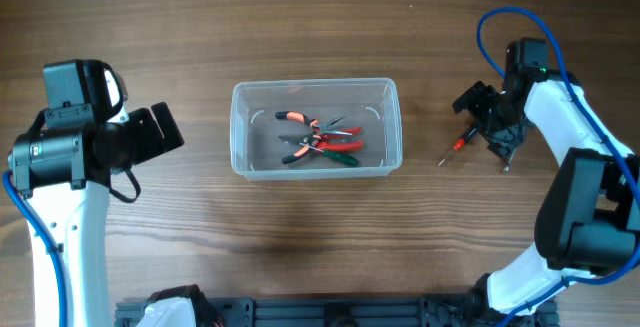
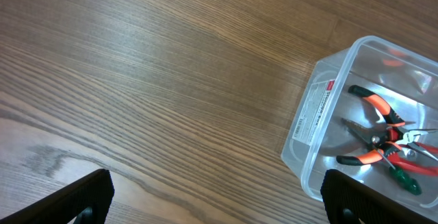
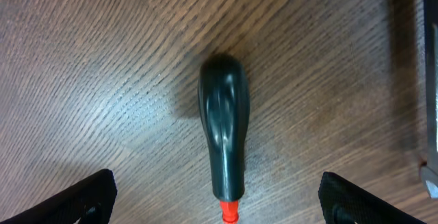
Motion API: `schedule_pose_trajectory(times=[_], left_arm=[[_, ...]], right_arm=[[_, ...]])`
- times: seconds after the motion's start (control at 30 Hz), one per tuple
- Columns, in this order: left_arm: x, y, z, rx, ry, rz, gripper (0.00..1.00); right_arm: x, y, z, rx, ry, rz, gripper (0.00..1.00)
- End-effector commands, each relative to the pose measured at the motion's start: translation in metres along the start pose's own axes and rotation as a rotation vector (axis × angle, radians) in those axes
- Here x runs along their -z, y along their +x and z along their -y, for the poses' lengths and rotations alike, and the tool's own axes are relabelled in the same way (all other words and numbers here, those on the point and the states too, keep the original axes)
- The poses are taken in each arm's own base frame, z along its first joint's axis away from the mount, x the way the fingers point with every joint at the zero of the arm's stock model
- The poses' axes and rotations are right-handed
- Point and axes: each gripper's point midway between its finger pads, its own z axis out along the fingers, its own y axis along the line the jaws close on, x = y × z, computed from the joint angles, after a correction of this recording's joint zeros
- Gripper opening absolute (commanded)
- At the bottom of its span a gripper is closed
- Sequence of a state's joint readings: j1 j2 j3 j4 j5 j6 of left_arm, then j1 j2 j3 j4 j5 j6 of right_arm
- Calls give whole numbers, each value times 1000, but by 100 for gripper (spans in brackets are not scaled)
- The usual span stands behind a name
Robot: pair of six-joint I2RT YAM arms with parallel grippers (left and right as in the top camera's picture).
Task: Pack container
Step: 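Move the right gripper to the black-handled screwdriver and grasp its handle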
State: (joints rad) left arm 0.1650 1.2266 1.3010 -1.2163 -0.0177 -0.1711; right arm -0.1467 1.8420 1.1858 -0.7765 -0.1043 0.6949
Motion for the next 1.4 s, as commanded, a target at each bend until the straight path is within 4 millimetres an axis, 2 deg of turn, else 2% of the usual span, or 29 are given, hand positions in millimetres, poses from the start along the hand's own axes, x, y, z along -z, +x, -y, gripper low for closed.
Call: schedule_pose_trajectory(times=[0.0,0.2,0.33,0.57,0.8,0.9,1.07,1.37], left_arm=[[1,-2,-1,22,0,3,100],[1,-2,-1,22,0,4,100],[1,-2,-1,22,0,4,100],[1,-2,-1,22,0,4,100],[1,-2,-1,22,0,4,100],[1,-2,-1,22,0,4,100],[1,-2,-1,22,0,4,100],[1,-2,-1,22,0,5,100]], right_arm=[[-19,5,4,11,26,-46,94],[-40,11,12,5,63,-92,95],[-47,13,14,3,74,-105,89],[-51,12,14,-6,77,-106,64],[-50,14,18,-53,101,-106,48],[-50,14,18,-54,101,-106,33],[-50,15,20,-54,106,-112,17],[-50,16,20,-54,109,-115,6]])
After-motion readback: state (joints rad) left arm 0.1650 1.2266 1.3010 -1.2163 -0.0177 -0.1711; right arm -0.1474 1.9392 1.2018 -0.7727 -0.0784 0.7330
